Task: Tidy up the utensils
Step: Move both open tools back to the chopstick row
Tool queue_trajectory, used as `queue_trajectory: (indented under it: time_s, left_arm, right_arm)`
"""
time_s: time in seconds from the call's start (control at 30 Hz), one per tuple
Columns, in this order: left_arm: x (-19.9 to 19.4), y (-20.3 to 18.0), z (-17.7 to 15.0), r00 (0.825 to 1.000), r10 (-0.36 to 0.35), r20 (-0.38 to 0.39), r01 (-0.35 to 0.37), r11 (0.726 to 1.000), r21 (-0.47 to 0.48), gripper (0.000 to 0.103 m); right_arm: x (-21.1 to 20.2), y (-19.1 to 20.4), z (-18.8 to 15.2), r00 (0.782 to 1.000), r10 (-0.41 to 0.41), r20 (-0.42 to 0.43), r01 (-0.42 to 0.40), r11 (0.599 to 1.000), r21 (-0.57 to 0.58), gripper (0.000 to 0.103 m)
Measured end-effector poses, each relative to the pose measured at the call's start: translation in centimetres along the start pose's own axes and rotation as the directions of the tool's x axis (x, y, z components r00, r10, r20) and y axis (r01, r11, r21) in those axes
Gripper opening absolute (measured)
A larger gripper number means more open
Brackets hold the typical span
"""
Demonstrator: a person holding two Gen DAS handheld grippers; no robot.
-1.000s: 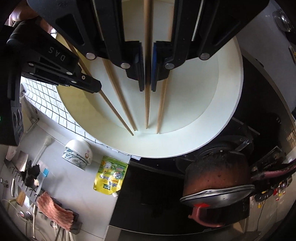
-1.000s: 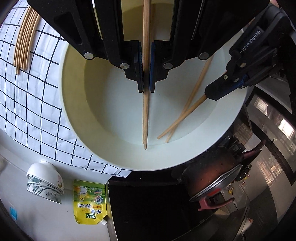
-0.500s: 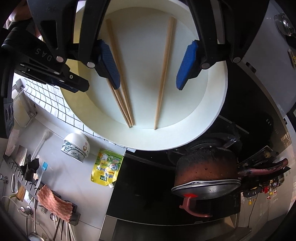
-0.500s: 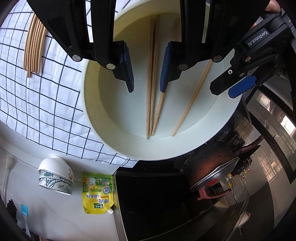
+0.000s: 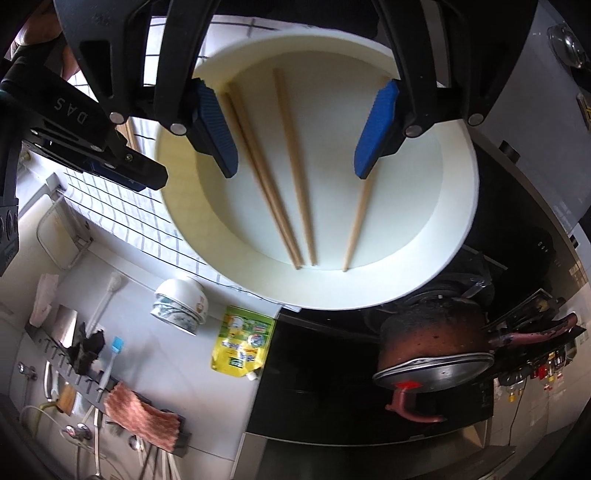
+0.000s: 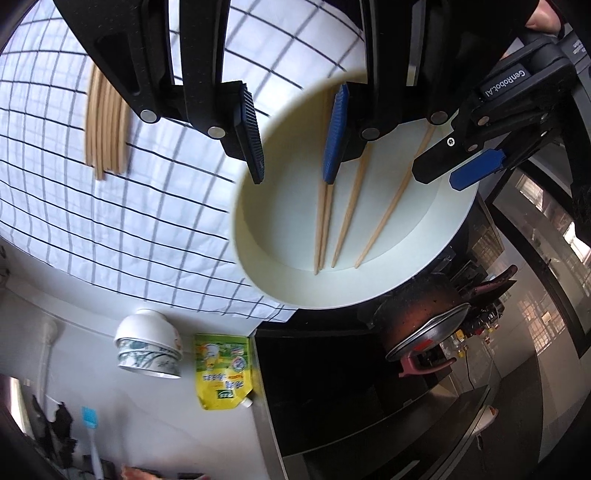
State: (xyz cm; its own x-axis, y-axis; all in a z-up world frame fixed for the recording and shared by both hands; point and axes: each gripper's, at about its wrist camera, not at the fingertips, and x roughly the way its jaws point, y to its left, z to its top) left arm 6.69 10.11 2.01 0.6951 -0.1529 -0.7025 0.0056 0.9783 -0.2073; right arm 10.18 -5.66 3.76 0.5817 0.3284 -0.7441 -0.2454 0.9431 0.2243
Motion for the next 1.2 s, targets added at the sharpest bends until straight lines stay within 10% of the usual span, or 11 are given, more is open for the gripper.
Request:
queue_trajectory:
  time_s: [0.67,1.2]
  left_arm:
    - [-2.5,-10.3,-4.8,0.992,-0.121,-0.024,0.123,0.984,0.128,0.068]
    - [0.2,-14.1,-9.3,0.991,-0.103,-0.086,0.115,0.982,0.148,0.077]
  right_arm:
    - [-8.6,-11.2,-6.4,0.983,-0.175,0.053,0.168,0.978,0.121,0.037]
    - [-4.9,-16.7,-11.3,0.97,-0.234,-0.066,0.241,0.961,0.134,0.047]
